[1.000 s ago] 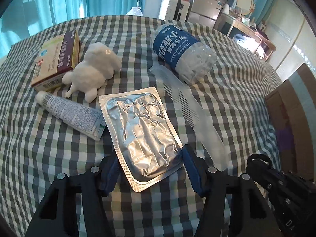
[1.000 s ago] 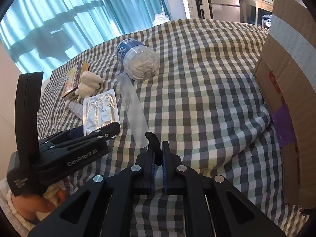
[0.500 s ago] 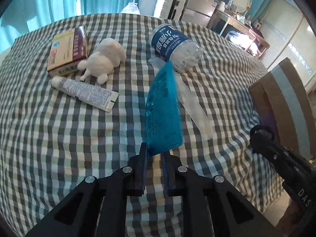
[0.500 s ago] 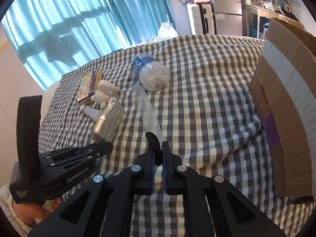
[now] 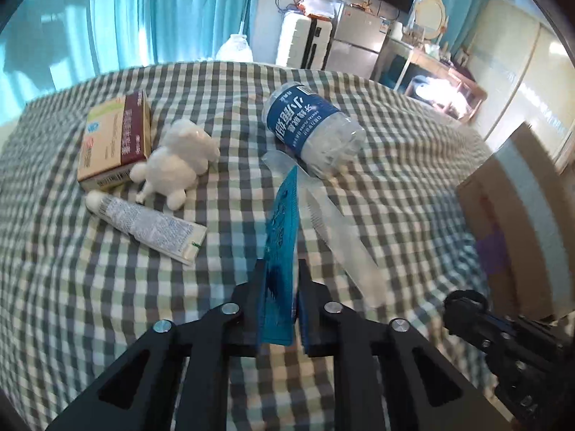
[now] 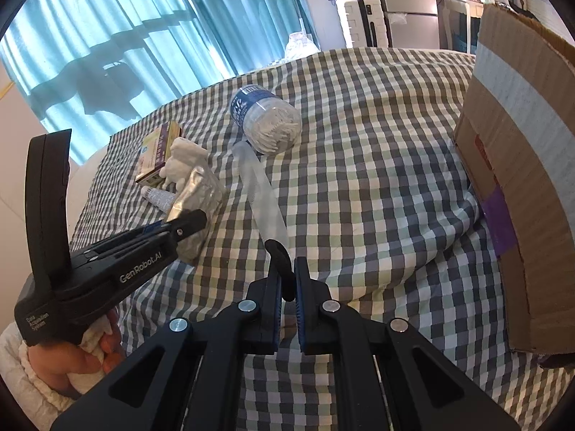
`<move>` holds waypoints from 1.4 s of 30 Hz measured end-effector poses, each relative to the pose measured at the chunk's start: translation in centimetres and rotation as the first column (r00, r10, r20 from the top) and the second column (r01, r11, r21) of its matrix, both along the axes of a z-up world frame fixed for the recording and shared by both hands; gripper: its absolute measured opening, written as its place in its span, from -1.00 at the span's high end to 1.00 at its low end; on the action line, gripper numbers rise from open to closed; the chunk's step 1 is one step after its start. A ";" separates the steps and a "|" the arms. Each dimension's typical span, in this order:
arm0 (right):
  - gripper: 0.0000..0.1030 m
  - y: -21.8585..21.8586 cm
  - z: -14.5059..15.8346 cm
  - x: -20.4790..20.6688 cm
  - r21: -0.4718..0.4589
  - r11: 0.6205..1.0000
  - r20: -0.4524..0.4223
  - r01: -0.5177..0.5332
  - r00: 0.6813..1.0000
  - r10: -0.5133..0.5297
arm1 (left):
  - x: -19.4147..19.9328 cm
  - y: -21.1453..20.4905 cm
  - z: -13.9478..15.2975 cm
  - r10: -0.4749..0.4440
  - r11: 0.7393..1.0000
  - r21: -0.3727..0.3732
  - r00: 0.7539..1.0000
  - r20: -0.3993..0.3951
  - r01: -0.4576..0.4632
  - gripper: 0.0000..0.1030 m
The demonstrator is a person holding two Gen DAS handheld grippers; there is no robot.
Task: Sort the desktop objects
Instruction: 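Grasp the black hair tie with right tool while left grasps the blue comb, then carry hair tie with right tool while left carries blue comb, release both into box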
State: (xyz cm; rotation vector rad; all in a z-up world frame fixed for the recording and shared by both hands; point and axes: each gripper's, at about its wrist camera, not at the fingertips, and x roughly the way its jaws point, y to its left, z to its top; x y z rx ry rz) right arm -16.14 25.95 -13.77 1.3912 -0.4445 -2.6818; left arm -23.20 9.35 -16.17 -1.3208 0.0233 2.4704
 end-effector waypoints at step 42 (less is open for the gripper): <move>0.66 25.5 15.4 5.8 0.196 0.947 -0.160 0.254 0.961 -0.224 | 10.5 28.0 17.4 -0.481 0.856 0.117 0.858 -0.182 0.504 0.77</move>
